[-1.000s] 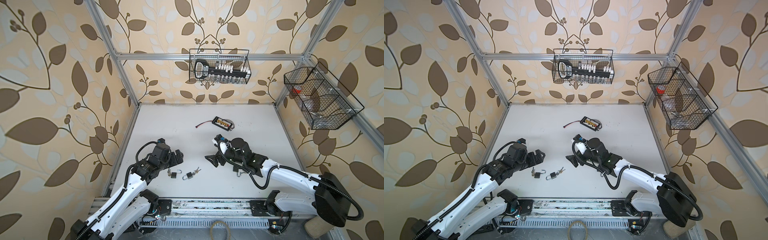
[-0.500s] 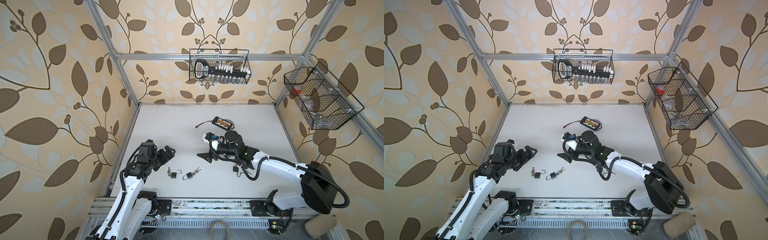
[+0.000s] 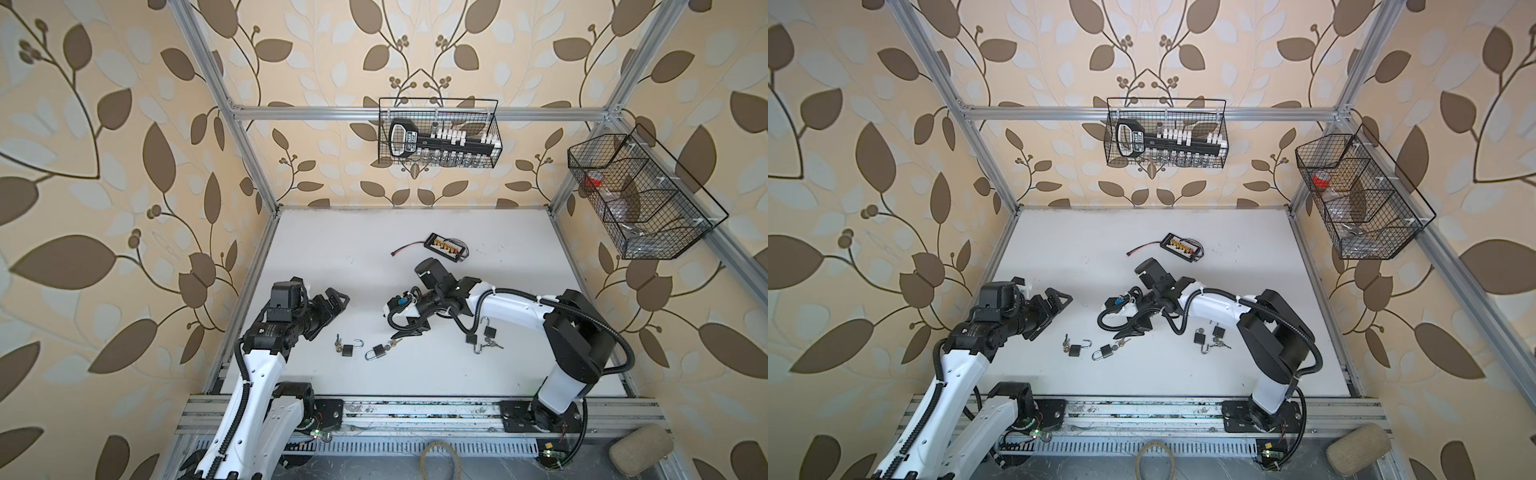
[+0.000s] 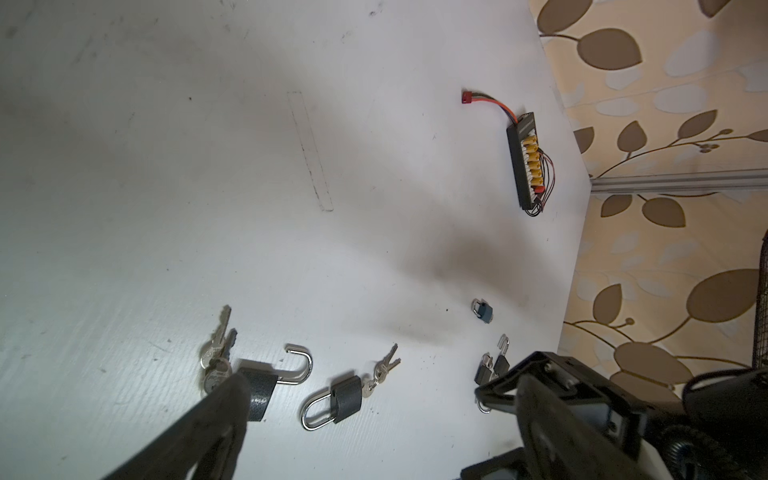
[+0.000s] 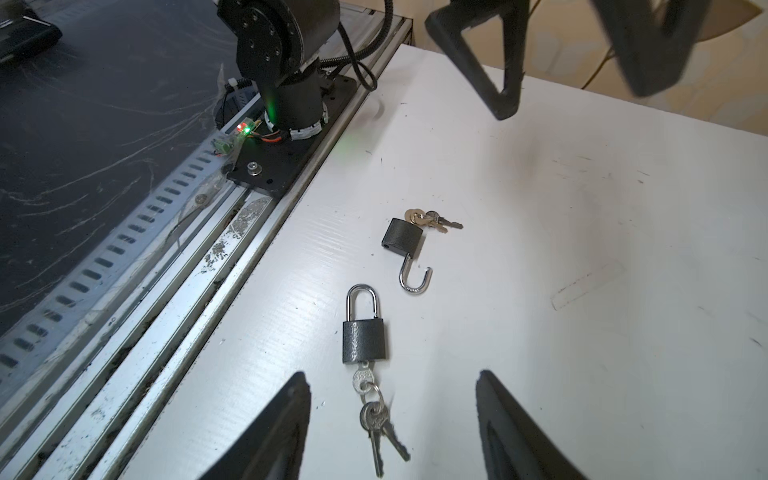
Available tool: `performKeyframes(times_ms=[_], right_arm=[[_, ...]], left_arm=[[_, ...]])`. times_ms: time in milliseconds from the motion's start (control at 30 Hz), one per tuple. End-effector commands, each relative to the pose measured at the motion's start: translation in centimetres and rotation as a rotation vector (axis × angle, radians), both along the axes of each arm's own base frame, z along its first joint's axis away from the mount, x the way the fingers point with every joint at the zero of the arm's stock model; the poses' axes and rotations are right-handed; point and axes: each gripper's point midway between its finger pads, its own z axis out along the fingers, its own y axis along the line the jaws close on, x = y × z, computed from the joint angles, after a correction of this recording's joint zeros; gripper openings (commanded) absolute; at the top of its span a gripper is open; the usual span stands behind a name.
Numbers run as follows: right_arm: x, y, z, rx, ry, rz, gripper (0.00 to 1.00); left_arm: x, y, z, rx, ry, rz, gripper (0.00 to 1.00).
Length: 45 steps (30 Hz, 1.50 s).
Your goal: Lock with the key
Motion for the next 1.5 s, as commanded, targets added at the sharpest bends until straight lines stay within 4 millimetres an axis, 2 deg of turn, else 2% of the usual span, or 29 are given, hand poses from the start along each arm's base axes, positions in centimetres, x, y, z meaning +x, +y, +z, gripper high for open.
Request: performKeyframes(times_ms=[0, 233, 433, 800, 1167, 1467], right_arm=[[-2.7, -0.7, -2.1, -0.075, 0.055, 0.126, 0.60], [-3.5, 0.0, -4.9, -0.147, 0.047, 0.138, 0.57], [-3.5, 0.5, -6.8, -0.188, 0.030, 0.099, 0.56], [-3.4, 2.0, -8.4, -0.227, 0.062, 0.083, 0.56], [-2.2, 3.1, -9.5, -0.236, 0.030, 0.035, 0.60], [-2.2, 3.3, -10.2, -0.253, 0.039, 0.035, 0.59]], left_arm=[[0.0, 0.8, 2.3, 0.069, -0.041, -0.015, 0.99], [-0.7, 1.2, 4.4, 0.144, -0.028, -0.063, 0.99], [-1.4, 1.2, 5.0, 0.151, -0.039, -0.066, 0.99], [-3.2, 1.4, 5.2, 0.156, -0.042, -0.046, 0.99], [-3.3, 1.5, 5.3, 0.170, -0.037, -0.053, 0.99], [-3.4, 1.6, 5.5, 0.174, -0.042, -0.050, 0.99]])
